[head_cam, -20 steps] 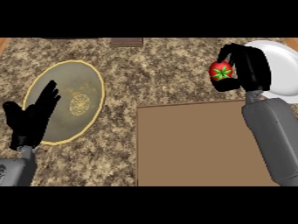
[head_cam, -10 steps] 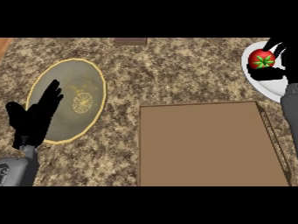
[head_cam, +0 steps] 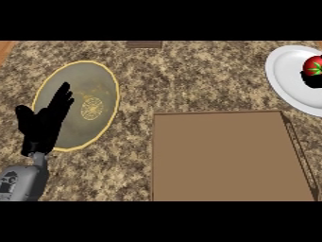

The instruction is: Pick the tomato from the tray and place it in the plate

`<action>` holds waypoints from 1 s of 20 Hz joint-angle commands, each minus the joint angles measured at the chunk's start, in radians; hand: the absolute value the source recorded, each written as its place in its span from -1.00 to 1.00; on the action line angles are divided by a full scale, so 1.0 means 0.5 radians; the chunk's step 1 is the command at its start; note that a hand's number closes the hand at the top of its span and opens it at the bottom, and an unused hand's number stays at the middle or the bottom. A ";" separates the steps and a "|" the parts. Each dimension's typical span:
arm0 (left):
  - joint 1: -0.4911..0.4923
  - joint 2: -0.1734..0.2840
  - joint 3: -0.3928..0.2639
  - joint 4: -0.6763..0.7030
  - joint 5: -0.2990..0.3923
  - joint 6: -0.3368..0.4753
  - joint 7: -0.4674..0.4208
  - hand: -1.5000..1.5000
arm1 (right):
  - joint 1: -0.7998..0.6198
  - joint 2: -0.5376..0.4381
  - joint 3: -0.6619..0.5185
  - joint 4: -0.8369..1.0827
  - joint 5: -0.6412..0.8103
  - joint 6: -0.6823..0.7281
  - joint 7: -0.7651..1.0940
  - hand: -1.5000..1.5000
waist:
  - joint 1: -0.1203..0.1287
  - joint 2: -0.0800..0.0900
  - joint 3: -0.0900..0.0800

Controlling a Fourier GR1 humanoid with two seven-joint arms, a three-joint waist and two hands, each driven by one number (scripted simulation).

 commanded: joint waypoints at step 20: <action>0.034 -0.075 0.008 0.010 -0.021 -0.011 -0.033 0.00 | -0.215 -0.199 -0.444 0.621 -0.487 0.593 -1.181 -1.00 | 0.010 0.002 0.005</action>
